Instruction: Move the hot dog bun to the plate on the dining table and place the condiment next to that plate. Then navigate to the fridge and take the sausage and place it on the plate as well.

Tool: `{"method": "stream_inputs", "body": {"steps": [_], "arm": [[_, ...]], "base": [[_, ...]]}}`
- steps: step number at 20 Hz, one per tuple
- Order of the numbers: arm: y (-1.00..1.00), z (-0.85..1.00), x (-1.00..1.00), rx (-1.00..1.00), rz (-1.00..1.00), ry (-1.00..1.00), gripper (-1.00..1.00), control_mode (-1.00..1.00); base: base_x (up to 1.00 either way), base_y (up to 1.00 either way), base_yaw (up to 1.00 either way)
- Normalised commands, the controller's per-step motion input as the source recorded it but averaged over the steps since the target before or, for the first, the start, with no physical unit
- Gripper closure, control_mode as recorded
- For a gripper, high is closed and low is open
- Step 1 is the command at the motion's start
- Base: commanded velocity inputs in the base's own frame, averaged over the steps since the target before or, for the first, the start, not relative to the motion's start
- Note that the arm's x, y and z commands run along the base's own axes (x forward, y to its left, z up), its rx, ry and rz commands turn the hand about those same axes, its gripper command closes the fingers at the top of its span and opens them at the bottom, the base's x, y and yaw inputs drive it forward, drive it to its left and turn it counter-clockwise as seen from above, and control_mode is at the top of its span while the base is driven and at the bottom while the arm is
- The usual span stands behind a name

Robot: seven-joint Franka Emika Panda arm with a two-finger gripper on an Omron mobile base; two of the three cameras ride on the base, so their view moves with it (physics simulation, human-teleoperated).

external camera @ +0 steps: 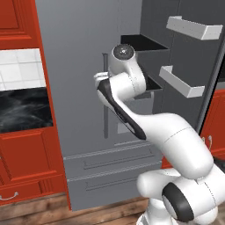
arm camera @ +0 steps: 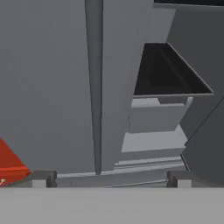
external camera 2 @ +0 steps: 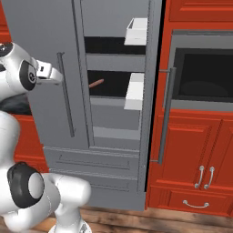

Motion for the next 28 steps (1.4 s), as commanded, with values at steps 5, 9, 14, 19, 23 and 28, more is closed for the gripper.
{"method": "stream_inputs", "body": {"steps": [5, 9, 14, 19, 23, 28], "arm": [[0.09, -0.07, 0.44, 0.05, 0.0, 0.0, -1.0, -1.0], [0.0, 0.0, 0.48, 0.01, 0.0, 0.0, -1.0, -1.0], [0.0, -0.1, 0.52, 0.0, 0.0, 0.03, -1.0, -1.0], [0.08, -0.23, 0.5, 0.0, 0.0, 0.0, -1.0, -1.0], [0.14, -0.2, 0.45, 0.0, 0.0, 0.0, -1.0, -1.0], [0.11, -0.19, 0.47, 0.0, 0.0, 0.0, -1.0, -1.0]], "base": [[0.0, 0.0, 0.0], [0.0, 0.0, 0.0], [0.0, 0.0, 0.0], [0.0, 0.0, 0.0], [0.0, 0.0, 0.0], [0.0, 0.0, 0.0]]}}
